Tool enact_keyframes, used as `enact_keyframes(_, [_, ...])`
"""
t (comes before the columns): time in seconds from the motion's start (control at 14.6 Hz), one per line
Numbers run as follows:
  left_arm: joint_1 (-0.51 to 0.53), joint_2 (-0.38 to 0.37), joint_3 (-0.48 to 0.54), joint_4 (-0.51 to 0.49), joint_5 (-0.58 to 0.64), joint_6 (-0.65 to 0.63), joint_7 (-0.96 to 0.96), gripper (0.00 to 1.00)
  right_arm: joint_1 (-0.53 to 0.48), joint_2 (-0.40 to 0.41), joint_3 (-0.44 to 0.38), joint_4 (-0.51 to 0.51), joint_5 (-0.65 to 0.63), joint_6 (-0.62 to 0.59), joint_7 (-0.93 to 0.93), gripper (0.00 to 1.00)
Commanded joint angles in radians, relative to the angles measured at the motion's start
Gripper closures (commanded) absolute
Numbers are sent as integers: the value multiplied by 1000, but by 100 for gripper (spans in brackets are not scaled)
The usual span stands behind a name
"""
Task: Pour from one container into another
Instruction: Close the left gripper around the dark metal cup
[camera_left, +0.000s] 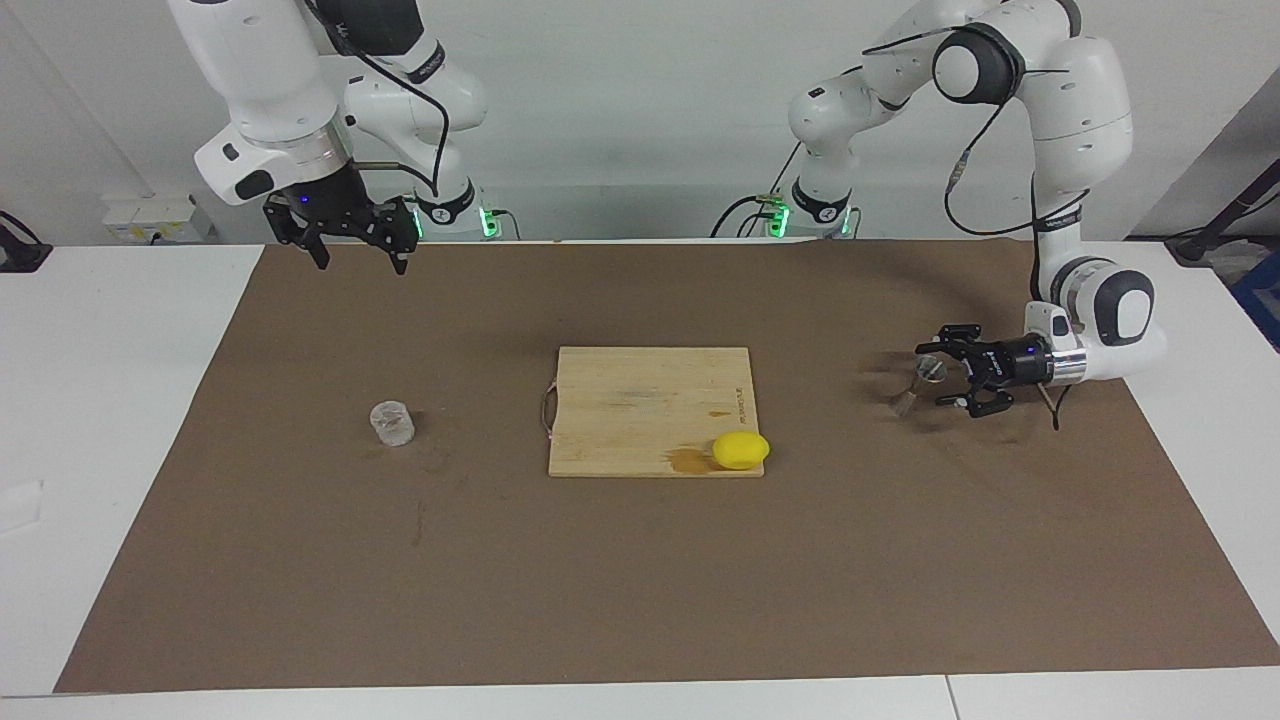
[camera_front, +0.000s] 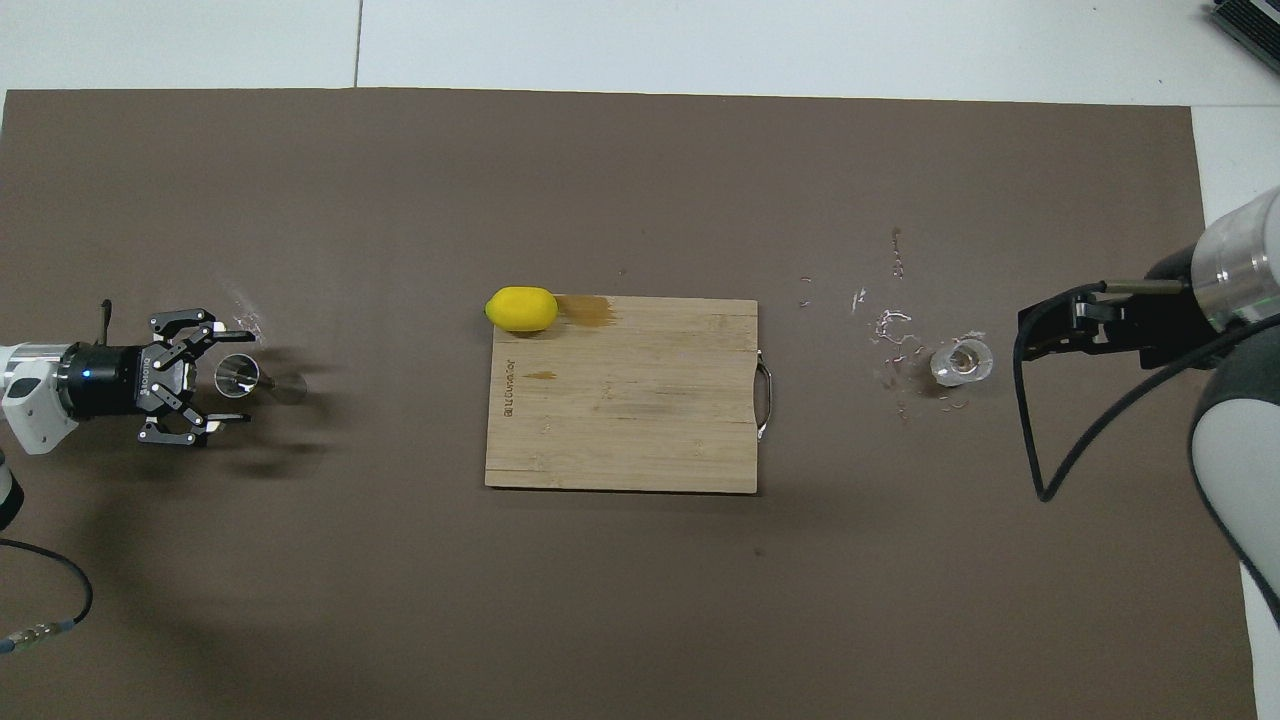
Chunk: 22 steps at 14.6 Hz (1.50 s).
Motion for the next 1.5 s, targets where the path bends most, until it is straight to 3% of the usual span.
enact_keyframes(0.0, [2, -11, 8, -15, -24, 8, 22, 14, -12, -20, 3, -22, 10, 12, -18, 0])
enact_keyframes(0.48, [-8, -13, 8, -17, -71, -6, 19, 23, -14, -20, 5, -22, 10, 12, -18, 0])
enact_keyframes(0.75, [-7, -13, 8, -18, -71, -6, 19, 46, -14, -20, 3, -22, 10, 12, -18, 0])
enact_keyframes(0.96, [-7, -11, 10, -20, -71, 0, 17, 72, -14, -20, 3, -22, 10, 12, -18, 0])
enact_keyframes(1.16, [-10, -13, 10, -15, -70, 3, 9, 78, -14, -20, 3, -22, 10, 12, -18, 0])
enact_keyframes(1.43, [-45, -11, -1, -7, -103, 2, -39, 78, -14, -20, 3, -22, 10, 12, -18, 0])
